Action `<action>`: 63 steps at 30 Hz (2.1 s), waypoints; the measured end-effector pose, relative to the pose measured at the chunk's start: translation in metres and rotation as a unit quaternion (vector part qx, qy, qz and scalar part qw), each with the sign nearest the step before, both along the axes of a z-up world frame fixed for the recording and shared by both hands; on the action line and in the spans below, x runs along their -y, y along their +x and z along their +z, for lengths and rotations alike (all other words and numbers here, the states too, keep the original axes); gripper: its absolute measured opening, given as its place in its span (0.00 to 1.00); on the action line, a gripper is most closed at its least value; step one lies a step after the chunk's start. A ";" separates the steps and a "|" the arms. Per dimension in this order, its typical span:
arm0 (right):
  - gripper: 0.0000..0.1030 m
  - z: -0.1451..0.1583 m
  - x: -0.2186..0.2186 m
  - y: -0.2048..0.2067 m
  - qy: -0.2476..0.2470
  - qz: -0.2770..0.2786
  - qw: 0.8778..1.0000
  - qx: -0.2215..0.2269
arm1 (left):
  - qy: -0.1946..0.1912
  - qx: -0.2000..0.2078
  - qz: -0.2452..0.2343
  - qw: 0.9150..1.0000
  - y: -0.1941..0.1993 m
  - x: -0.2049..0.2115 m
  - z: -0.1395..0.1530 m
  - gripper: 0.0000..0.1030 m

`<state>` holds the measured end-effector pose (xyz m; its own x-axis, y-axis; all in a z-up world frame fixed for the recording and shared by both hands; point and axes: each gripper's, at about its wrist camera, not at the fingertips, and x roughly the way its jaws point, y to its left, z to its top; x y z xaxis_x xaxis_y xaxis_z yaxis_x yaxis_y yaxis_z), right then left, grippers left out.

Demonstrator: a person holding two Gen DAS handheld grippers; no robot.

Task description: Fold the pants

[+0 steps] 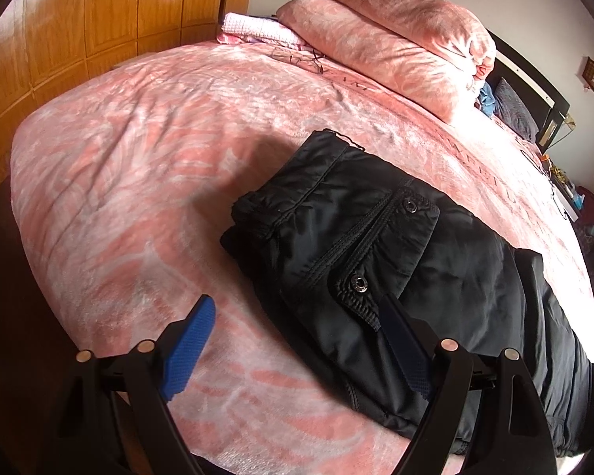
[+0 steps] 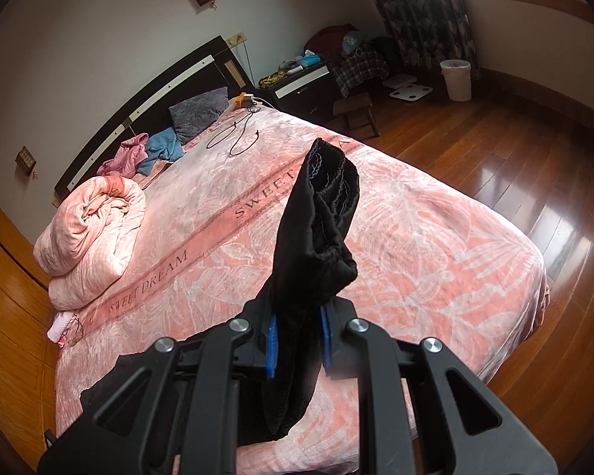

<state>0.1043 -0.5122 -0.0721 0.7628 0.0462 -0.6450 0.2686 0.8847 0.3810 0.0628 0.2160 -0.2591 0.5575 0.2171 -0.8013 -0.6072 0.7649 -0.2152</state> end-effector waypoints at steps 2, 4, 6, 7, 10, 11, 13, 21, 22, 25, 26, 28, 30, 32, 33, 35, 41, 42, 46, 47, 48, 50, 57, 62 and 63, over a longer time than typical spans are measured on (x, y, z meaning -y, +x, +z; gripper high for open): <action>0.15 0.005 -0.005 -0.001 -0.008 0.005 1.000 0.010 | -0.004 -0.003 0.006 1.000 0.000 -0.001 -0.002 0.83; 0.15 0.009 -0.010 -0.003 -0.015 0.011 1.000 0.020 | 0.000 -0.006 0.008 1.000 0.000 -0.001 -0.002 0.83; 0.15 0.012 -0.016 -0.003 -0.026 0.016 0.999 0.025 | 0.006 -0.011 0.005 1.000 0.001 0.003 -0.003 0.83; 0.15 0.014 -0.018 -0.003 -0.030 0.020 0.999 0.028 | 0.008 -0.014 0.004 1.000 0.002 0.004 -0.003 0.83; 0.15 0.018 -0.025 -0.003 -0.050 0.027 0.998 0.034 | 0.013 -0.023 0.001 1.000 0.006 0.008 -0.005 0.83; 0.15 0.019 -0.027 -0.003 -0.057 0.030 0.997 0.037 | 0.015 -0.027 0.001 1.000 0.007 0.008 -0.005 0.83; 0.15 0.021 -0.031 -0.003 -0.066 0.036 0.996 0.041 | 0.021 -0.032 0.001 0.999 0.009 0.010 -0.006 0.83; 0.15 0.029 -0.044 -0.001 -0.084 0.060 0.993 0.057 | 0.026 -0.036 0.012 0.999 0.008 0.011 -0.005 0.86; 0.15 0.029 -0.046 -0.001 -0.089 0.062 0.992 0.058 | 0.026 -0.036 0.012 0.999 0.008 0.011 -0.005 0.86; 0.15 0.030 -0.052 -0.001 -0.096 0.068 0.991 0.061 | 0.029 -0.039 0.010 0.999 0.009 0.011 -0.006 0.86; 0.15 0.031 -0.054 -0.001 -0.099 0.070 0.991 0.061 | 0.028 -0.039 0.010 0.999 0.009 0.011 -0.006 0.86; 0.15 0.034 -0.057 -0.001 -0.103 0.074 0.990 0.063 | 0.026 -0.039 0.010 0.999 0.009 0.010 -0.006 0.86; 0.15 0.037 -0.061 -0.002 -0.110 0.076 0.989 0.065 | 0.024 -0.038 0.010 0.999 0.009 0.009 -0.006 0.86; 0.15 0.038 -0.062 -0.001 -0.112 0.078 0.988 0.066 | 0.022 -0.038 0.011 0.999 0.008 0.008 -0.007 0.86; 0.15 0.039 -0.063 -0.001 -0.114 0.079 0.988 0.066 | 0.022 -0.037 0.011 0.999 0.008 0.008 -0.007 0.86; 0.15 0.040 -0.067 -0.001 -0.116 0.080 0.988 0.065 | 0.021 -0.036 0.010 0.999 0.008 0.008 -0.007 0.86; 0.15 0.047 -0.080 -0.002 -0.131 0.088 0.985 0.064 | 0.014 -0.034 0.011 0.999 0.006 0.006 -0.008 0.87; 0.15 0.048 -0.082 -0.002 -0.135 0.089 0.985 0.064 | 0.013 -0.033 0.011 0.999 0.006 0.006 -0.008 0.87; 0.15 0.051 -0.096 -0.001 -0.151 0.097 0.982 0.058 | 0.008 -0.029 0.010 0.999 0.005 0.005 -0.008 0.87; 0.15 0.051 -0.099 -0.001 -0.154 0.100 0.981 0.056 | 0.005 -0.028 0.010 1.000 0.004 0.004 -0.008 0.87; 0.15 0.052 -0.104 -0.001 -0.159 0.103 0.980 0.054 | 0.003 -0.027 0.011 1.000 0.004 0.004 -0.008 0.88; 0.15 0.052 -0.115 -0.002 -0.174 0.108 0.977 0.053 | 0.000 -0.024 0.011 1.000 0.003 0.003 -0.008 0.88; 0.15 0.057 -0.146 -0.008 -0.212 0.120 0.969 0.049 | -0.016 -0.013 0.008 1.000 -0.001 -0.001 -0.009 0.88; 0.15 0.065 -0.165 -0.009 -0.227 0.130 0.964 0.050 | -0.033 -0.004 0.009 0.999 -0.004 -0.004 -0.011 0.88; 0.15 0.067 -0.168 -0.009 -0.229 0.132 0.963 0.052 | -0.036 -0.003 0.010 0.999 -0.005 -0.005 -0.012 0.88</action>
